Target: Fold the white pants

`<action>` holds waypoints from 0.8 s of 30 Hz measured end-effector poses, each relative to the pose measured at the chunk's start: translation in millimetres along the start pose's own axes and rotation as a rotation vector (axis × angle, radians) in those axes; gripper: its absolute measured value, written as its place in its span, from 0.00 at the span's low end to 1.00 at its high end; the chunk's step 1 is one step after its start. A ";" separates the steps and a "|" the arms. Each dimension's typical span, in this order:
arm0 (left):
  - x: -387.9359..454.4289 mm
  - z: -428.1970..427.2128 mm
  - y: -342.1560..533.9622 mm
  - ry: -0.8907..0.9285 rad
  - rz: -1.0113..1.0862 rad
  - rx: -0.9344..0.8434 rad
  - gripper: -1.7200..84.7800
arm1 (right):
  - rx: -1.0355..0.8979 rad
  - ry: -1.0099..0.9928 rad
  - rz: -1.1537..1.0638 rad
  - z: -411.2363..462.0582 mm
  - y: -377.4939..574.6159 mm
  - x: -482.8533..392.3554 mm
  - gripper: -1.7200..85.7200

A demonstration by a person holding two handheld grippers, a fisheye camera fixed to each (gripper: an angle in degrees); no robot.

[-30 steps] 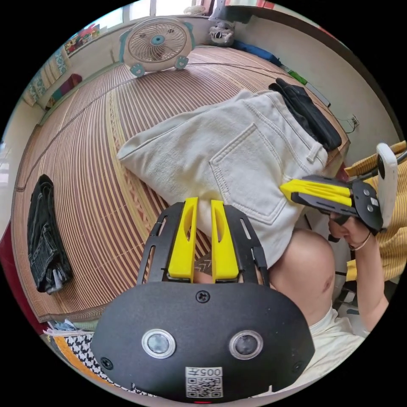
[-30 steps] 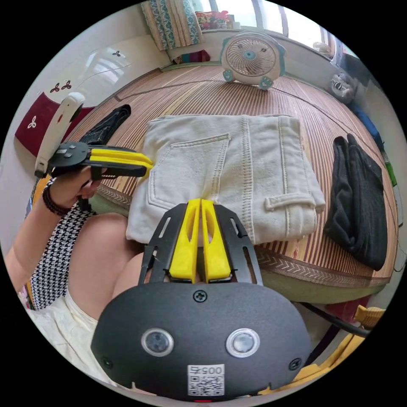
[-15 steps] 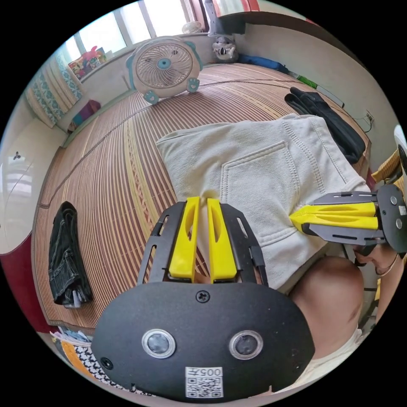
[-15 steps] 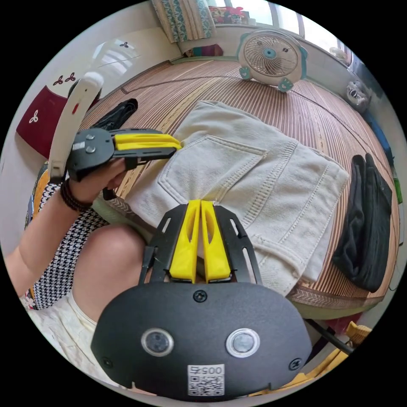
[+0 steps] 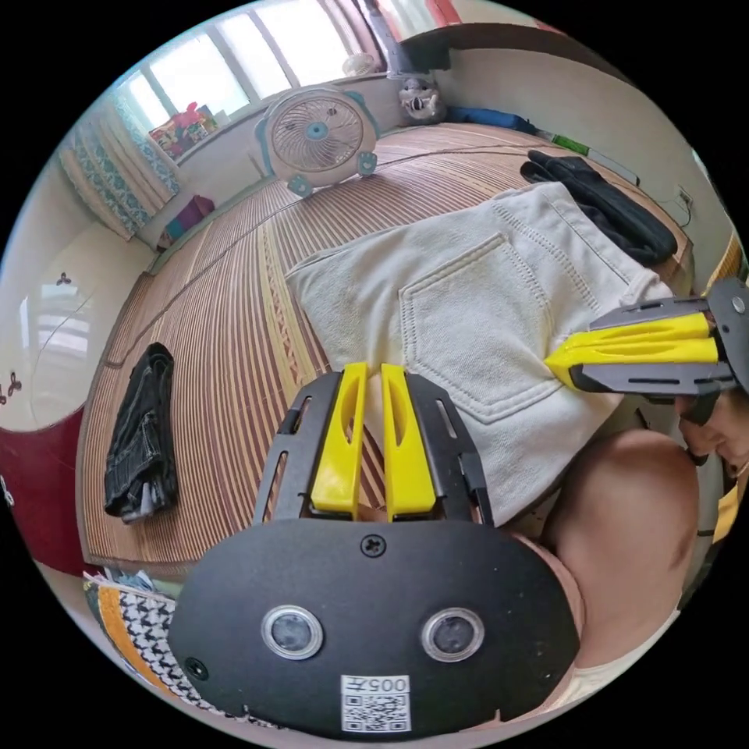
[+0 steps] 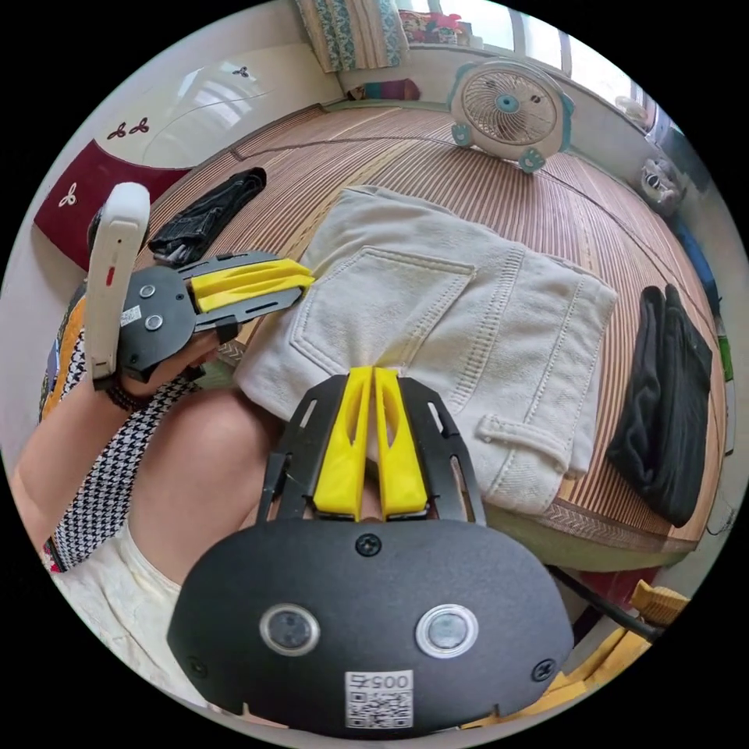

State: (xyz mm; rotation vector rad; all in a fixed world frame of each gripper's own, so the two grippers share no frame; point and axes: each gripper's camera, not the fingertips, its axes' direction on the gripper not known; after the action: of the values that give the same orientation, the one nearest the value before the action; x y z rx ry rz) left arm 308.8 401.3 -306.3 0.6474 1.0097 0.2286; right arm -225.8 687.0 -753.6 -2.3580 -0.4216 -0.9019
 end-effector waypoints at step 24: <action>30.4 -194.5 237.7 0.098 -0.253 0.292 0.02 | 0.402 0.172 0.393 -114.2 196.5 -92.8 0.01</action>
State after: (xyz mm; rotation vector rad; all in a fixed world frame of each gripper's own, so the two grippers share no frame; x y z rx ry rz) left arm 187.7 680.8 -256.4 0.7689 1.2209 -0.1132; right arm -257.7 454.8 -826.5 -1.8870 -0.0545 -0.7435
